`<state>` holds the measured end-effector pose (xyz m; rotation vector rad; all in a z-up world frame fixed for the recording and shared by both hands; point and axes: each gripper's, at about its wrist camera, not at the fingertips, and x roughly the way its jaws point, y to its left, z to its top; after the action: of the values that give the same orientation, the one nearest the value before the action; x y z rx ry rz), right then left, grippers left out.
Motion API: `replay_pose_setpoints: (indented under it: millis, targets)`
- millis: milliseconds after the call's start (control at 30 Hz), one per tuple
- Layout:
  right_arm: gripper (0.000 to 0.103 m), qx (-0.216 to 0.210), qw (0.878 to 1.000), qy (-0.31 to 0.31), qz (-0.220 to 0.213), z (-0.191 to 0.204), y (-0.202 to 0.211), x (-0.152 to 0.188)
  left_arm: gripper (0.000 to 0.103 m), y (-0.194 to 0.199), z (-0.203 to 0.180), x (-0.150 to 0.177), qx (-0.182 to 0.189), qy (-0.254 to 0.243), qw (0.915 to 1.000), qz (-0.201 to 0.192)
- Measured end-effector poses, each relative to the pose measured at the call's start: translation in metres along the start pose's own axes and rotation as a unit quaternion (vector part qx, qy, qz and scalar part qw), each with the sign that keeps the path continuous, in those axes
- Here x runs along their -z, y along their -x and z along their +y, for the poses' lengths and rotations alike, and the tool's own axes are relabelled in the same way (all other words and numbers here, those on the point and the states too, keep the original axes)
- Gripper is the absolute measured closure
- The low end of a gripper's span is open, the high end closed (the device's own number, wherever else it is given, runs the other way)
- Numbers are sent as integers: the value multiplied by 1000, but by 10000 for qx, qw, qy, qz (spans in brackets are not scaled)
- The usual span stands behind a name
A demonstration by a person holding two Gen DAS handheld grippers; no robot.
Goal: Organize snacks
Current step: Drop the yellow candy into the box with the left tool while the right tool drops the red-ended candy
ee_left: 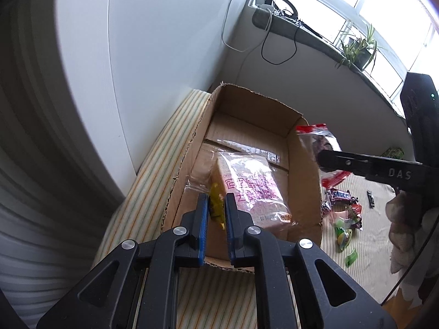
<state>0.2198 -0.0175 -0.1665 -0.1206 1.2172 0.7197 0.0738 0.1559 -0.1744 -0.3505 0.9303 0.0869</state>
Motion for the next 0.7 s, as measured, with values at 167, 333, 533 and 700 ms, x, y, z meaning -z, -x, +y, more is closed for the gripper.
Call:
replay_pose_setpoints:
  millis: [167, 333, 533, 700]
  targets:
    - [59, 22, 9999, 116, -8, 8, -5, -4, 91, -1, -2, -4, 24, -17, 10000, 7]
    - [42, 94, 9998, 97, -150, 5, 3, -3, 77, 0, -5, -4, 28, -38, 10000, 17]
    - [42, 114, 9997, -23, -207, -9, 13, 0, 75, 2, -9, -4, 98, -54, 9999, -5]
    - [42, 163, 9994, -89, -303, -20, 26, 4, 75, 5, -17, -6, 130, -119, 9998, -55]
